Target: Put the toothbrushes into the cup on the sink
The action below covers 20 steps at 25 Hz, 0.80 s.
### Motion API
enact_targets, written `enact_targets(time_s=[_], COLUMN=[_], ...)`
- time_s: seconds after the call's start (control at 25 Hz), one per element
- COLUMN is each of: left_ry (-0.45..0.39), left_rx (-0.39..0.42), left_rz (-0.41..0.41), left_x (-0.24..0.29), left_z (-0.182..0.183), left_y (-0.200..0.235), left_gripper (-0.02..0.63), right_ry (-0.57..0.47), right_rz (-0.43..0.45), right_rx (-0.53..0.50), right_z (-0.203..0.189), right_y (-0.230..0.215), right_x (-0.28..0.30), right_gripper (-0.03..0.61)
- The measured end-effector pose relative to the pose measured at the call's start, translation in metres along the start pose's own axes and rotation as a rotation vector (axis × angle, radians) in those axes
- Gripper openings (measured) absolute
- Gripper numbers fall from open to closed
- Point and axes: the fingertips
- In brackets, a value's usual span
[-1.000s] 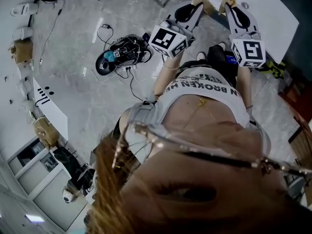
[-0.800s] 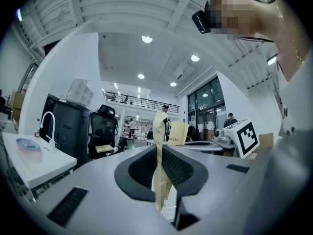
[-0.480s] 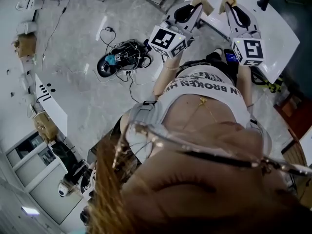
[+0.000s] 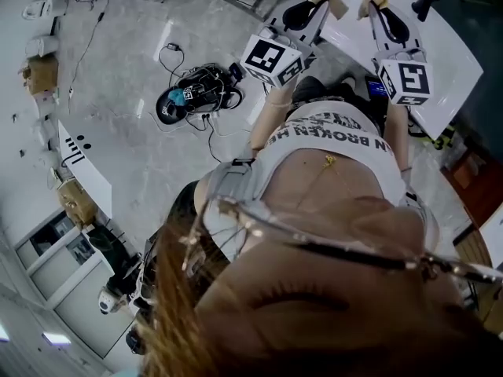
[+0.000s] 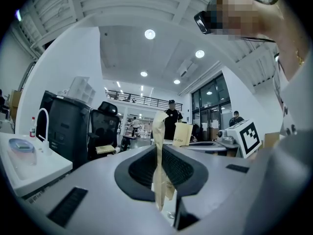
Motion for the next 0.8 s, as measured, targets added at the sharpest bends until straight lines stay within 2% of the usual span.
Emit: enact_targets(time_s=[0.16, 0.36, 0.6, 0.8], left_ry=[0.002, 0.012, 0.042, 0.053], left_rx=[0.011, 0.031, 0.054, 0.094], left_rz=[-0.027, -0.093, -0.180, -0.246], left_x=[0.016, 0.028, 0.037, 0.042], left_z=[0.009, 0.003, 0.012, 0.016], left_y=[0.008, 0.032, 0.077, 0.120], left_gripper=[0.040, 0.040, 0.040, 0.040], right_ry=[0.004, 0.004, 0.031, 0.029], right_rz=[-0.032, -0.118, -0.248, -0.322], right_rx=[-0.003, 0.030, 0.083, 0.112], right_z=[0.006, -0.002, 0.006, 0.017], right_y=[-0.012, -0.017, -0.022, -0.021], right_x=[0.004, 0.017, 0.041, 0.078], right_gripper=[0.046, 0.046, 0.046, 0.046])
Point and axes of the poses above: the fingertips, and each gripper's own axes: x forward along the fingers, y to its left, z out of its top, and after that the axes turned 15 degrees about y, right-handed
